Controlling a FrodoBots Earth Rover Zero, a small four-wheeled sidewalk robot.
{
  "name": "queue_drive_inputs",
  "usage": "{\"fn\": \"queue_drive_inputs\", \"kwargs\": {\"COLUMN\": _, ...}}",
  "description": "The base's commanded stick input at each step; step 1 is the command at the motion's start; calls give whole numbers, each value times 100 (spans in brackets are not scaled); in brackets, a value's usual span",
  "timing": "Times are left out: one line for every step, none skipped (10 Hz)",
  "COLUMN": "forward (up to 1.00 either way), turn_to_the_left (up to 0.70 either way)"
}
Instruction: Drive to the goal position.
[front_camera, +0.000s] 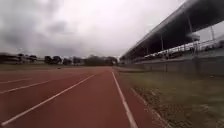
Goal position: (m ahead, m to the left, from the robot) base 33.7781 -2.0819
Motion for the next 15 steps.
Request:
{"fn": "queue_drive_inputs", "kwargs": {"forward": 70, "turn_to_the_left": 25}}
{"fn": "queue_drive_inputs", "kwargs": {"forward": 70, "turn_to_the_left": 7}}
{"fn": "queue_drive_inputs", "kwargs": {"forward": 70, "turn_to_the_left": 0}}
{"fn": "queue_drive_inputs", "kwargs": {"forward": 70, "turn_to_the_left": 0}}
{"fn": "queue_drive_inputs", "kwargs": {"forward": 70, "turn_to_the_left": 0}}
{"fn": "queue_drive_inputs", "kwargs": {"forward": 70, "turn_to_the_left": 0}}
{"fn": "queue_drive_inputs", "kwargs": {"forward": 70, "turn_to_the_left": 0}}
{"fn": "queue_drive_inputs", "kwargs": {"forward": 70, "turn_to_the_left": 0}}
{"fn": "queue_drive_inputs", "kwargs": {"forward": 70, "turn_to_the_left": 0}}
{"fn": "queue_drive_inputs", "kwargs": {"forward": 70, "turn_to_the_left": 0}}
{"fn": "queue_drive_inputs", "kwargs": {"forward": 70, "turn_to_the_left": 0}}
{"fn": "queue_drive_inputs", "kwargs": {"forward": 70, "turn_to_the_left": 0}}
{"fn": "queue_drive_inputs", "kwargs": {"forward": 70, "turn_to_the_left": 0}}
{"fn": "queue_drive_inputs", "kwargs": {"forward": 70, "turn_to_the_left": 0}}
{"fn": "queue_drive_inputs", "kwargs": {"forward": 70, "turn_to_the_left": -5}}
